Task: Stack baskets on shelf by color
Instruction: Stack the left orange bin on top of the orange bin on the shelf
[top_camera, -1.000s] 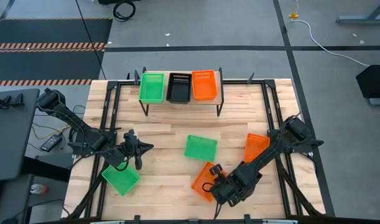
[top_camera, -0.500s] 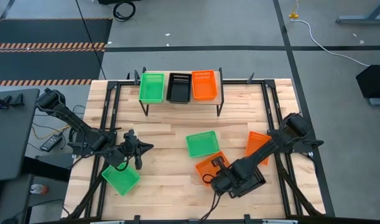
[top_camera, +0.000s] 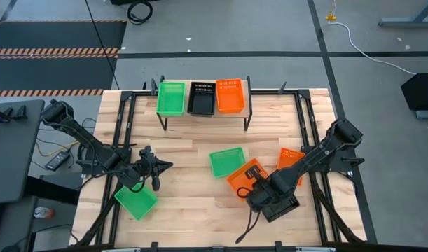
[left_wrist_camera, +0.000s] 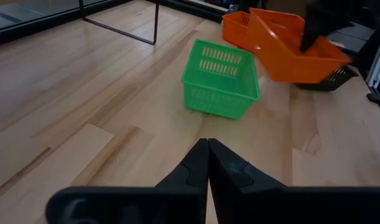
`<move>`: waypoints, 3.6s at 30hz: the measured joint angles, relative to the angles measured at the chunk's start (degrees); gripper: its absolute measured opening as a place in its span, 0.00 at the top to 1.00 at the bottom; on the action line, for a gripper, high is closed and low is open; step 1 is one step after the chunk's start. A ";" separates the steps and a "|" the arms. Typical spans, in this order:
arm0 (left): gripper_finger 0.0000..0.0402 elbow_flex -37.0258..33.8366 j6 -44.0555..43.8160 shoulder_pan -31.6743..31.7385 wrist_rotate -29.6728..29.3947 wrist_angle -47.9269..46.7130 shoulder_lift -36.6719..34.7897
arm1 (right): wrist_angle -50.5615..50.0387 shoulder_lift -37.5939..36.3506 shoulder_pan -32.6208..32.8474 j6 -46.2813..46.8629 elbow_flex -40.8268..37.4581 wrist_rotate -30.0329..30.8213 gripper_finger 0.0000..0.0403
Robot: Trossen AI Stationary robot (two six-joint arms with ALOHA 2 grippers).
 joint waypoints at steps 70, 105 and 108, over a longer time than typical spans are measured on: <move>0.95 0.04 -0.02 -0.04 -0.31 7.87 9.70 | 21.65 4.84 -8.08 47.90 -0.23 0.35 0.53; 0.95 0.02 0.92 -0.11 -0.28 9.55 9.70 | -8.50 5.63 -8.26 43.21 5.14 2.51 0.97; 0.94 0.02 0.90 -0.11 -0.28 9.55 9.70 | -14.64 4.43 -7.71 44.74 9.22 5.54 0.97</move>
